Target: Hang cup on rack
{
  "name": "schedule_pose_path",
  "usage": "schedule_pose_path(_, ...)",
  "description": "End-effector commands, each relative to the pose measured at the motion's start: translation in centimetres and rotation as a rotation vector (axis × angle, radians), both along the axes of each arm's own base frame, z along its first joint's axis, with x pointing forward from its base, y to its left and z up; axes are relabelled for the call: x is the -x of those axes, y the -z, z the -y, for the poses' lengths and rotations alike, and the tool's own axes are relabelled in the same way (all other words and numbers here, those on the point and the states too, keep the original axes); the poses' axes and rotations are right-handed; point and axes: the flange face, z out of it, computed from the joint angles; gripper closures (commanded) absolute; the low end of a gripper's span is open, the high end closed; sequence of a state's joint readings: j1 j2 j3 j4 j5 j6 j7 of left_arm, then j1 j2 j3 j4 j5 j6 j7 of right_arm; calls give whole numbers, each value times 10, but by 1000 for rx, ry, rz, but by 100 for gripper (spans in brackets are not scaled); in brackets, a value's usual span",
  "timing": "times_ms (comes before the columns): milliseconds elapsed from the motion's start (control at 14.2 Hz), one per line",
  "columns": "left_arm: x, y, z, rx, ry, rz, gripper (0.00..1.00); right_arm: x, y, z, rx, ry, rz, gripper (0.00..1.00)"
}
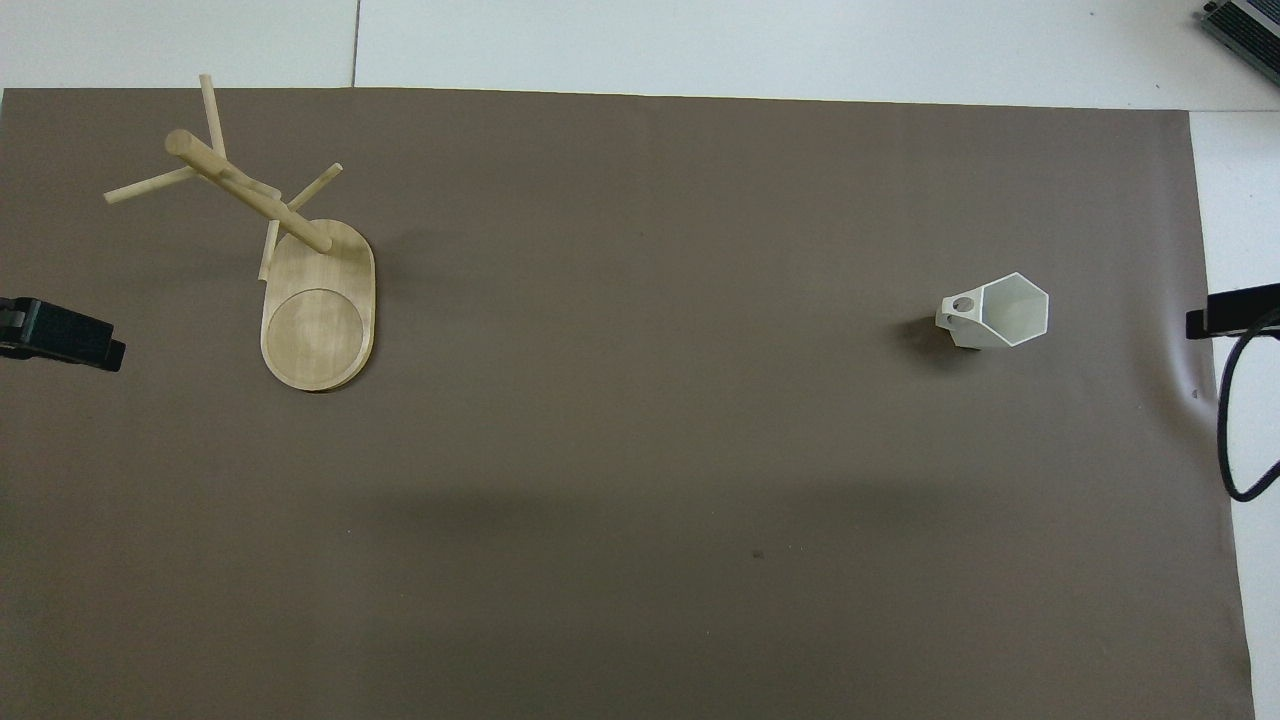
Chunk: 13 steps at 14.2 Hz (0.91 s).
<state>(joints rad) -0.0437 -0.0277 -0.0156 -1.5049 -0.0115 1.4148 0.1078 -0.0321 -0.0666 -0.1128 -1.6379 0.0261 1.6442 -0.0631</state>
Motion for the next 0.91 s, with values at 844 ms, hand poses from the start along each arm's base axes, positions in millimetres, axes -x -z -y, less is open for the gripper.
schedule_pose_path(844,16,0,-2,2,-9,-8,0,13,0,6,19,-15,-17,0)
